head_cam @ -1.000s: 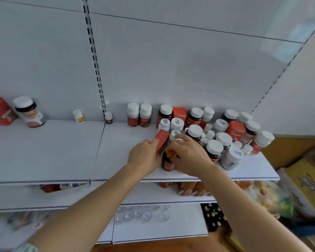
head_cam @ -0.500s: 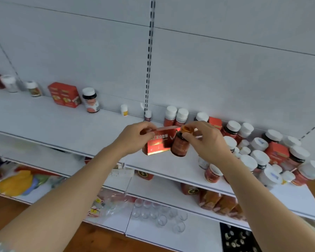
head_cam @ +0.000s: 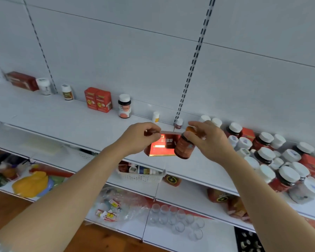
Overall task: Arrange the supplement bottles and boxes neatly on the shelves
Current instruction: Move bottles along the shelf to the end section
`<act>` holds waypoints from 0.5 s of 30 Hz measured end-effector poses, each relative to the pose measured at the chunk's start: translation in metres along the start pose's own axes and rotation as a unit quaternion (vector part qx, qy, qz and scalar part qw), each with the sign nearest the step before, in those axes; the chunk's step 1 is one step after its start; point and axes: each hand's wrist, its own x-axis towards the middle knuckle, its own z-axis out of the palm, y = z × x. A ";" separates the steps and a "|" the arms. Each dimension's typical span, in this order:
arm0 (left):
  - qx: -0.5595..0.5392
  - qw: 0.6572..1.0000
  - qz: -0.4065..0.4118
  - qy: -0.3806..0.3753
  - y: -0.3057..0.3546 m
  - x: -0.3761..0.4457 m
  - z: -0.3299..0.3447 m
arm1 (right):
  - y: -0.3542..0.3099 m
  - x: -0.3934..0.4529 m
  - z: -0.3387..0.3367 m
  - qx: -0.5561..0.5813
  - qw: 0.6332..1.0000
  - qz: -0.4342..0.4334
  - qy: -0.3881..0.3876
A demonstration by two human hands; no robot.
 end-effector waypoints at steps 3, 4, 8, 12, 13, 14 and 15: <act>-0.003 1.000 -0.001 0.004 -0.020 -0.008 -0.023 | -0.028 0.006 0.023 -0.005 1.000 0.008 -0.007; -0.005 1.000 -0.004 0.006 -0.027 -0.011 -0.029 | -0.036 0.007 0.030 -0.006 1.000 0.014 -0.012; -0.019 1.000 -0.017 0.010 -0.048 -0.016 -0.050 | -0.058 0.016 0.052 0.021 0.999 0.039 -0.029; -0.014 0.999 -0.026 0.018 -0.066 -0.010 -0.071 | -0.072 0.035 0.068 0.030 0.997 0.038 -0.052; -0.012 0.999 -0.030 0.021 -0.071 -0.008 -0.077 | -0.075 0.042 0.073 0.035 0.997 0.039 -0.056; -0.009 0.999 -0.036 0.024 -0.075 -0.005 -0.085 | -0.079 0.050 0.077 0.041 0.997 0.042 -0.060; -0.003 0.999 -0.042 0.028 -0.080 -0.002 -0.093 | -0.082 0.059 0.082 0.046 0.996 0.046 -0.066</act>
